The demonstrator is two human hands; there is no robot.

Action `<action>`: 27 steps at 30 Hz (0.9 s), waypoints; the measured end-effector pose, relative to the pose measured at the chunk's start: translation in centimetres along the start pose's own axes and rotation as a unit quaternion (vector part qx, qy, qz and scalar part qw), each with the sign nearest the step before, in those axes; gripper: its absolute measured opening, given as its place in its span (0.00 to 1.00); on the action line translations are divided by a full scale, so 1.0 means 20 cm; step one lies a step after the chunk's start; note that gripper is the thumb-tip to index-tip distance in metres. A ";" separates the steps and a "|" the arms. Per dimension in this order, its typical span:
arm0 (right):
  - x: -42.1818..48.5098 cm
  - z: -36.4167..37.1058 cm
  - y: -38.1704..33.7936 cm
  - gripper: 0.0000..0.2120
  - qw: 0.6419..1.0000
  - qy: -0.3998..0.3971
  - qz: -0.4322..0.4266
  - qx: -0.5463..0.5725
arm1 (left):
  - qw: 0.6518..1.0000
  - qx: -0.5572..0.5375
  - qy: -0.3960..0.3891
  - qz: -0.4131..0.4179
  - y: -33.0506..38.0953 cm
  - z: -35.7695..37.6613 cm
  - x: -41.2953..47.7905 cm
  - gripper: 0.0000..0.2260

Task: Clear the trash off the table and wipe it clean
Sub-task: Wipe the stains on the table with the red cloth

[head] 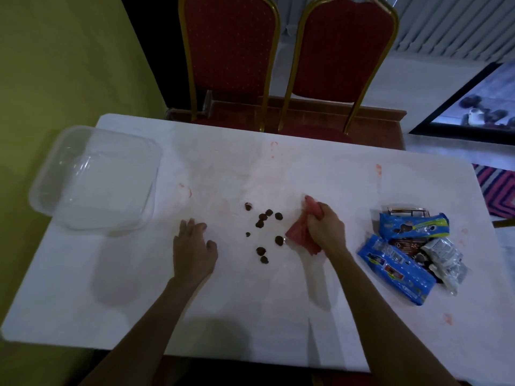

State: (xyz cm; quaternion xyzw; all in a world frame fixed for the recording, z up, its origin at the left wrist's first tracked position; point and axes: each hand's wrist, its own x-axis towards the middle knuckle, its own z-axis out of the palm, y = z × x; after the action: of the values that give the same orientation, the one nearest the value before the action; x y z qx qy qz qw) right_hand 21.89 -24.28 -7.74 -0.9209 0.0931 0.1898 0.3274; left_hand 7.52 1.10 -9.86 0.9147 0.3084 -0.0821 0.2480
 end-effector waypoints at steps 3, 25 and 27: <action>-0.05 0.05 -0.05 0.14 0.999 -0.011 0.011 -0.039 | 0.999 0.017 0.048 -0.020 -0.14 0.02 -0.03 0.23; -0.18 0.54 -0.63 0.23 0.984 -0.118 -0.099 -0.094 | 0.983 0.076 0.157 -0.046 -0.48 0.12 -0.09 0.28; -0.25 0.66 -0.64 0.23 0.972 -0.152 -0.140 -0.115 | 0.984 0.078 0.154 -0.049 -0.48 0.13 -0.08 0.28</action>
State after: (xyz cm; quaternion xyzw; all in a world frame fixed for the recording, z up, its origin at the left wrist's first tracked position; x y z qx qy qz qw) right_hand 17.33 -5.72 -7.76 -0.9168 -0.1097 0.2893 0.2526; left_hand 0.43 5.64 -15.44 0.9166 0.3803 0.0234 0.1213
